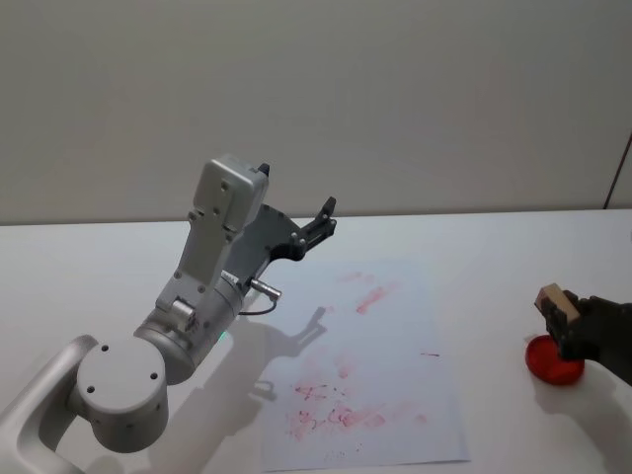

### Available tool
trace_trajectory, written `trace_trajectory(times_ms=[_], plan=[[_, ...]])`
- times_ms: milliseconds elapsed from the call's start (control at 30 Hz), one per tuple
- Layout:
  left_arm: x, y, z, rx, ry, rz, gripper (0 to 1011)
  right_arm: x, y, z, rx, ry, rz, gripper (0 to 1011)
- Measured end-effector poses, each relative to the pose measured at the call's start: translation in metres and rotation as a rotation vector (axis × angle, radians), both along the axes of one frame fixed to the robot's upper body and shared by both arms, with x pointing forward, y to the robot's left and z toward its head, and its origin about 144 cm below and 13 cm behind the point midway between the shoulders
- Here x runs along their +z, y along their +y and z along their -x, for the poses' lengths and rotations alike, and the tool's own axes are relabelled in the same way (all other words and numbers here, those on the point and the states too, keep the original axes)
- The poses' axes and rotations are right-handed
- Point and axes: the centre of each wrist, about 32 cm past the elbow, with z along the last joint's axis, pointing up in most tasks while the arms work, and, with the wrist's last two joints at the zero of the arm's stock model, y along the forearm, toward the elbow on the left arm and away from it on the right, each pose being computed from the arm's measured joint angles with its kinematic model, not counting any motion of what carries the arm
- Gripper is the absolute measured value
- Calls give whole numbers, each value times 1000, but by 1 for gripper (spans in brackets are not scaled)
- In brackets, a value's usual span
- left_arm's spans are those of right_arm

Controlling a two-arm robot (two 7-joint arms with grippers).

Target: Use the one hand to pick up the stamp and affix it onto the A4 paper.

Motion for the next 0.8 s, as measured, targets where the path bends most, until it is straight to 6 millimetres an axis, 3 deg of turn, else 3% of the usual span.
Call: trace_trajectory(times_ms=[800], plan=[[0,0,0,0,0,0,1001,-17,-6,-4,14,89,79,217]])
